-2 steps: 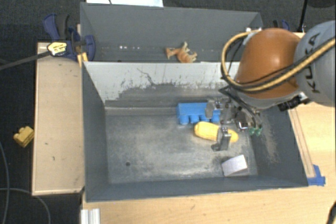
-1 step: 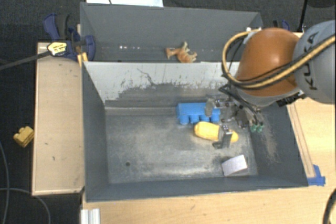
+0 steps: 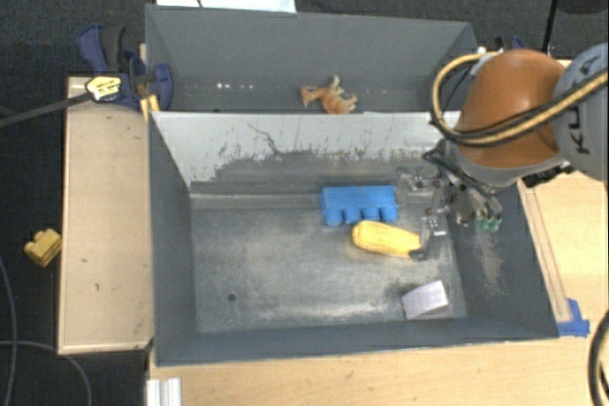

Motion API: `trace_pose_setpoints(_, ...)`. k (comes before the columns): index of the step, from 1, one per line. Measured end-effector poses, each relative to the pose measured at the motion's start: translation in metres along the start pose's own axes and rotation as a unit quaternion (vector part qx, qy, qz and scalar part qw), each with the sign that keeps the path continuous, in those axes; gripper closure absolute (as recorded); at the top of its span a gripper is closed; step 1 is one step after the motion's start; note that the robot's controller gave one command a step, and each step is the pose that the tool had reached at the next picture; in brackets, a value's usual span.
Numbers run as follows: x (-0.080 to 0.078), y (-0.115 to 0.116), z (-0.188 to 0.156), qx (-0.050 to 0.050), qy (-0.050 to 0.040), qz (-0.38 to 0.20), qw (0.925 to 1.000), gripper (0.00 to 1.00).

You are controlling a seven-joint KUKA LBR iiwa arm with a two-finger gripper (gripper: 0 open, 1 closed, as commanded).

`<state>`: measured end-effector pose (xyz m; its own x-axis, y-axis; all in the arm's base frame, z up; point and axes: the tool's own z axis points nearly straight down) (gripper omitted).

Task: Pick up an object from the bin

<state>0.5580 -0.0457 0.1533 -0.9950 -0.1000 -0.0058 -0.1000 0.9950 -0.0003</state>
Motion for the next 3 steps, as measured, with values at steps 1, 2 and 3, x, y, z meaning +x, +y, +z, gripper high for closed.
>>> trace_pose_setpoints(1, -0.010, -0.011, 0.012, 0.001, 0.0004, -0.027, 0.9996, 0.00)
trace_pose_setpoints(2, -0.024, 0.001, 0.043, 0.000, 0.0003, -0.030, 0.9995, 0.00)
trace_pose_setpoints(3, -0.019, -0.005, 0.079, 0.000, 0.0006, 0.022, 0.9997, 0.00)
